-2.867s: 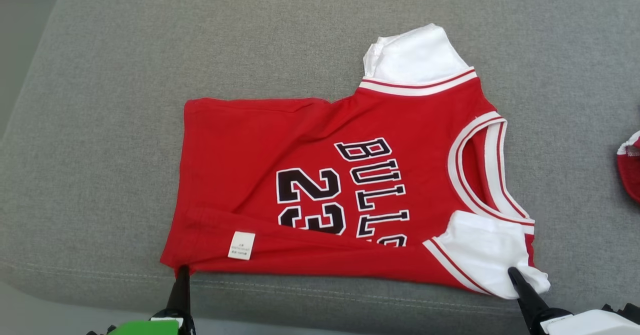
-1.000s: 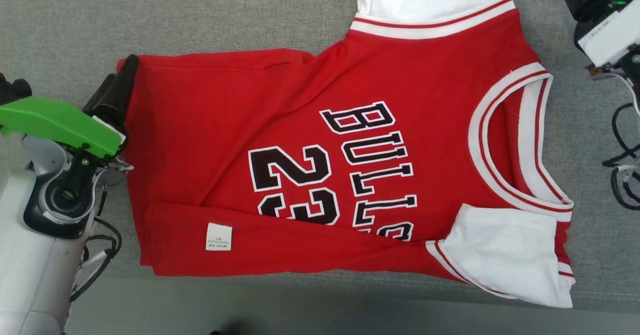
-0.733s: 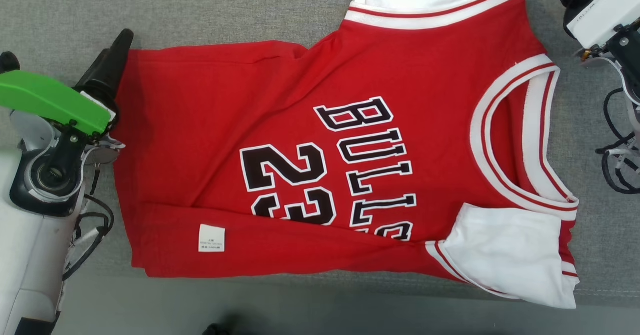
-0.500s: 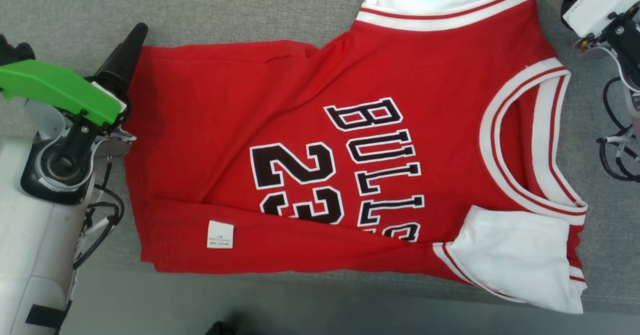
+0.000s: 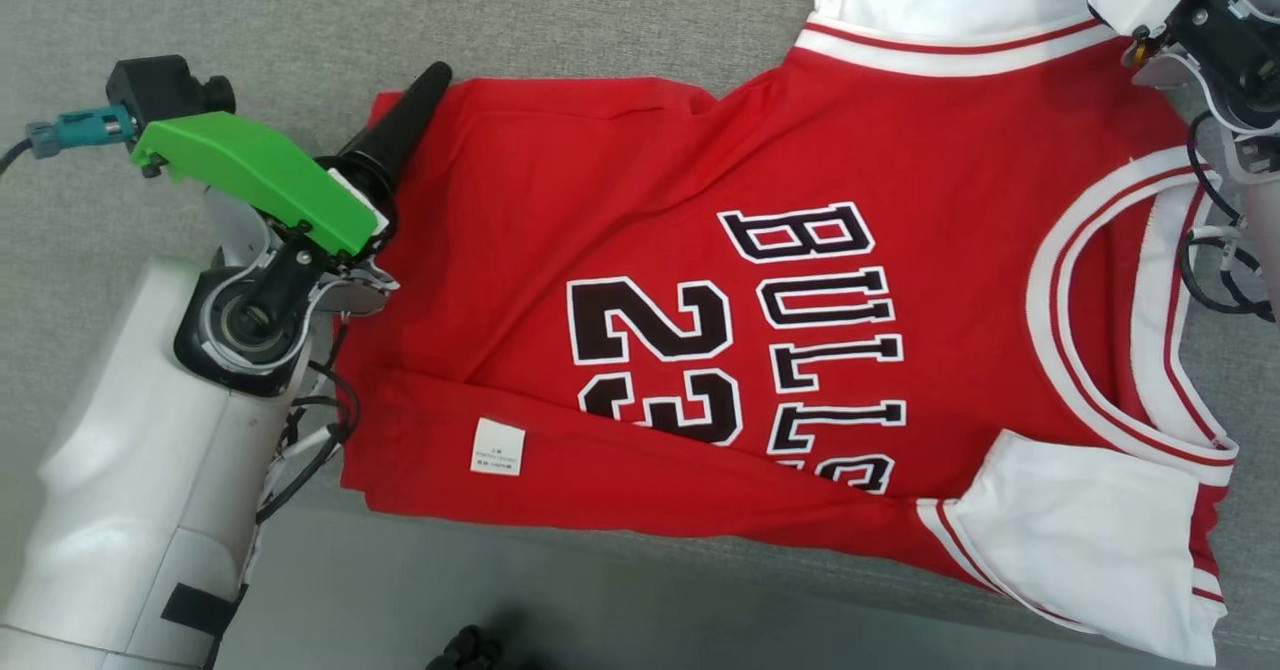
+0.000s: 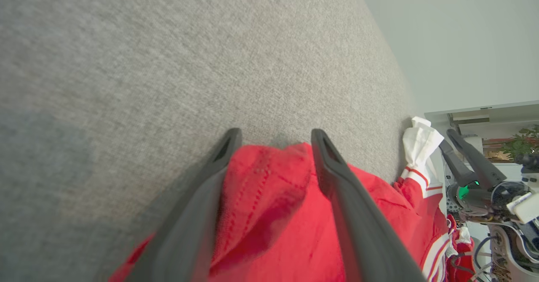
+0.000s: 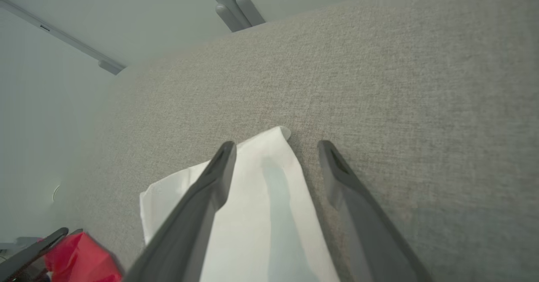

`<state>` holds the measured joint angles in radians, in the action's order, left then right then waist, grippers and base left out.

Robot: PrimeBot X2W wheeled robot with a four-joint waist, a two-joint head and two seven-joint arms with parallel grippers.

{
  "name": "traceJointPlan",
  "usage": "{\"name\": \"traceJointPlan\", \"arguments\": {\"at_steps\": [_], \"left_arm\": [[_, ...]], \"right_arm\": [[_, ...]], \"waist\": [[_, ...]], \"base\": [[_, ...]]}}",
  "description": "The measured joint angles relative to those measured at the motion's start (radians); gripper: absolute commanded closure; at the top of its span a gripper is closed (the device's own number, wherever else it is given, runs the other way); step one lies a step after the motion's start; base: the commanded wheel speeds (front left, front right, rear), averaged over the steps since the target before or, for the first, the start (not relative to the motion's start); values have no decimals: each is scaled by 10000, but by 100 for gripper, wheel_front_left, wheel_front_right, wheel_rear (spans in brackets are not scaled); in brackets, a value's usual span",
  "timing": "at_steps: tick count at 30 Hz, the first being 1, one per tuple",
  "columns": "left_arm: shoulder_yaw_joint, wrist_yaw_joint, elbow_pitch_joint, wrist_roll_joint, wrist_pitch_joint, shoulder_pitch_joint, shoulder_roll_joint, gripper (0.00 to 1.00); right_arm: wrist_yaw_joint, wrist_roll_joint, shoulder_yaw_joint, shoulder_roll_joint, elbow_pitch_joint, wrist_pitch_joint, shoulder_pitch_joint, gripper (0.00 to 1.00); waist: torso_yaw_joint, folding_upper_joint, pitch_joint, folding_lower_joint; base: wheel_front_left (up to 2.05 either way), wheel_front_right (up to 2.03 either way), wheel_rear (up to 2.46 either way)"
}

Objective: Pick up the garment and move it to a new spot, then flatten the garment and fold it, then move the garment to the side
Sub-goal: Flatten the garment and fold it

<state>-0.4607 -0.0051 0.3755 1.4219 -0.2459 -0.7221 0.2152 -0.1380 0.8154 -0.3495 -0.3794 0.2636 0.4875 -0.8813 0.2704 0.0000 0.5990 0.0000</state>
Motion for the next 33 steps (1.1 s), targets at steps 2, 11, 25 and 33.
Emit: {"name": "traceJointPlan", "arguments": {"at_steps": [2,11,25,33], "left_arm": [[-77,-46,75,0,0,-16,-134,23],[-207,-326,397,4,-102,-208,-420,33],[-192,-754,865,56,-100,-467,-466,34],[-199,-836,1093,65,-100,-593,-541,42]], "right_arm": [[0,-90,-86,0,136,56,-156,0],[0,-272,-397,-4,546,472,-731,0],[219,-481,-593,-593,1156,1181,-986,0],[368,-477,-786,-464,1254,1398,-1167,1]], "waist": [[134,0,-7,0],[520,0,63,0],[532,0,190,0],[545,0,205,0]], "base": [[0,0,0],[0,0,0],[0,0,0],[0,0,0]]}}
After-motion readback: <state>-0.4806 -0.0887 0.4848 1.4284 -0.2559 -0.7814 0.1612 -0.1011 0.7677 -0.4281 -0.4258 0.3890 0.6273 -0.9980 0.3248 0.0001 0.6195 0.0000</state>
